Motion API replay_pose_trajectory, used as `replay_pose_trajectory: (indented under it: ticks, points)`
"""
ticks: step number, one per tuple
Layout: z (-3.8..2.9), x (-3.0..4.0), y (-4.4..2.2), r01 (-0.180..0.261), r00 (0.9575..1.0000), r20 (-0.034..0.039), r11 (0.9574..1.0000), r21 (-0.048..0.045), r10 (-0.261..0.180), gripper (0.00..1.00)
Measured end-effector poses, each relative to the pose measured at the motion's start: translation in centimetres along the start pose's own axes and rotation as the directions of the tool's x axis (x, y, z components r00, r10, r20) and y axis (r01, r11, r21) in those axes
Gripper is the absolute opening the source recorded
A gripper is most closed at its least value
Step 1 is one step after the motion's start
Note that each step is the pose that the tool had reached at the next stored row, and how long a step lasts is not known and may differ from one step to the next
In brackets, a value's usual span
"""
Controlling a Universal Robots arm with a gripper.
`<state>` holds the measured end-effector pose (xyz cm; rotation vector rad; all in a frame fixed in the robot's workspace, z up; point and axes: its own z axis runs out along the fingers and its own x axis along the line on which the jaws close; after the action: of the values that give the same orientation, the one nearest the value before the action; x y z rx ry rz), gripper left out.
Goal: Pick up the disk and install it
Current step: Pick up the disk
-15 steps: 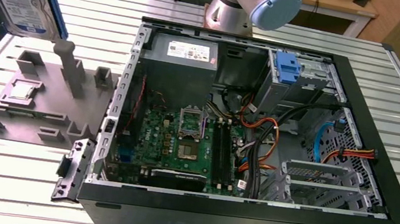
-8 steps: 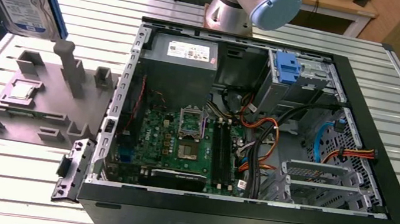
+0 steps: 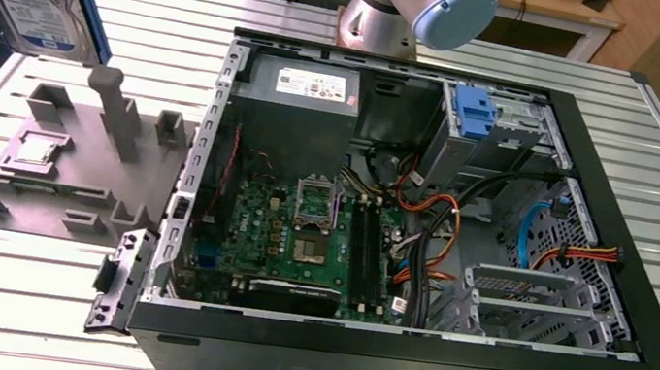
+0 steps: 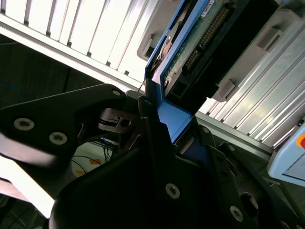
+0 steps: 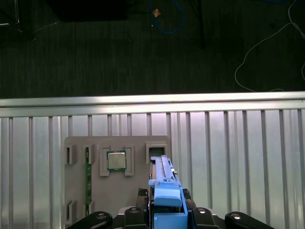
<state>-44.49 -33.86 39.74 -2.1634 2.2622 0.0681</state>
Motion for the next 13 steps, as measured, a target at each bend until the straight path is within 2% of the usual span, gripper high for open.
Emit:
replay_pose_trajectory:
  ticks: [13]
  points:
    - [-0.57,-0.02,0.01,0.000,1.0000,0.0000,1.0000,-0.0001,0.000,0.37]
